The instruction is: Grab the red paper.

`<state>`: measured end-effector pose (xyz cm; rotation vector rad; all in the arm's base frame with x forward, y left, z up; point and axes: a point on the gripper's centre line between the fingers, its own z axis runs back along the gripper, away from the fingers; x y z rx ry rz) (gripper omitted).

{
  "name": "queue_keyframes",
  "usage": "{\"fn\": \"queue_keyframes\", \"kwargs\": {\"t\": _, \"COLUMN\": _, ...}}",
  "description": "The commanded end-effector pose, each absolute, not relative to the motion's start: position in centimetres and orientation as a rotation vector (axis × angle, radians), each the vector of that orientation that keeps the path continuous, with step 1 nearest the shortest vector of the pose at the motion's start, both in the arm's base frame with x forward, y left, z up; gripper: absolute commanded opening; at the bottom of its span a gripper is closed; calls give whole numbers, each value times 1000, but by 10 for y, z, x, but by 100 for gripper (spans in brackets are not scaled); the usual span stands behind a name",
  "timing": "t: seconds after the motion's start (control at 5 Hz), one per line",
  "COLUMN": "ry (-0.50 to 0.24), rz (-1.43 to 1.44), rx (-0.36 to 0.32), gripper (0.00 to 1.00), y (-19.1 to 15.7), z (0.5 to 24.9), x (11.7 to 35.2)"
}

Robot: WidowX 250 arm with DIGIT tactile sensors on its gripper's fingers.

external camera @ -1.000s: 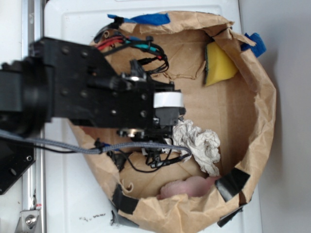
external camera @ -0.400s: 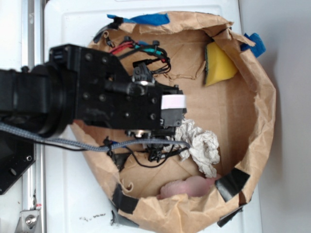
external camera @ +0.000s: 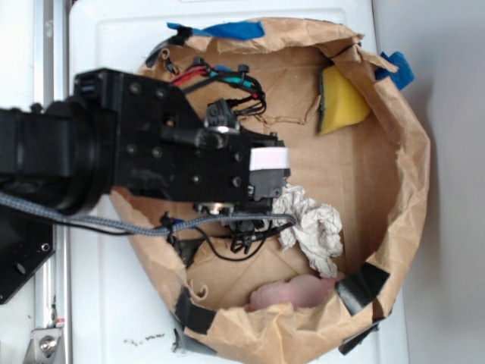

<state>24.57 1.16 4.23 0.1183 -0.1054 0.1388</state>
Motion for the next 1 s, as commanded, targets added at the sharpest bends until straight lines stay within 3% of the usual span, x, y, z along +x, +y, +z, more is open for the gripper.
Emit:
{"fn": "queue_keyframes", "kwargs": {"t": 0.0, "ry": -115, "rz": 104, "rx": 101, "gripper": 0, "y": 2, "z": 119, "x": 239}}
{"fn": "queue_keyframes", "kwargs": {"t": 0.2, "ry": -109, "rz": 106, "rx": 67, "gripper": 0, "y": 1, "z": 164, "x": 233}}
{"fn": "queue_keyframes", "kwargs": {"t": 0.4, "ry": -151, "rz": 129, "rx": 19, "gripper": 0, "y": 10, "z": 188, "x": 238}}
{"fn": "queue_keyframes", "kwargs": {"t": 0.8, "ry": -173, "rz": 142, "rx": 7, "gripper": 0, "y": 13, "z": 187, "x": 243}}
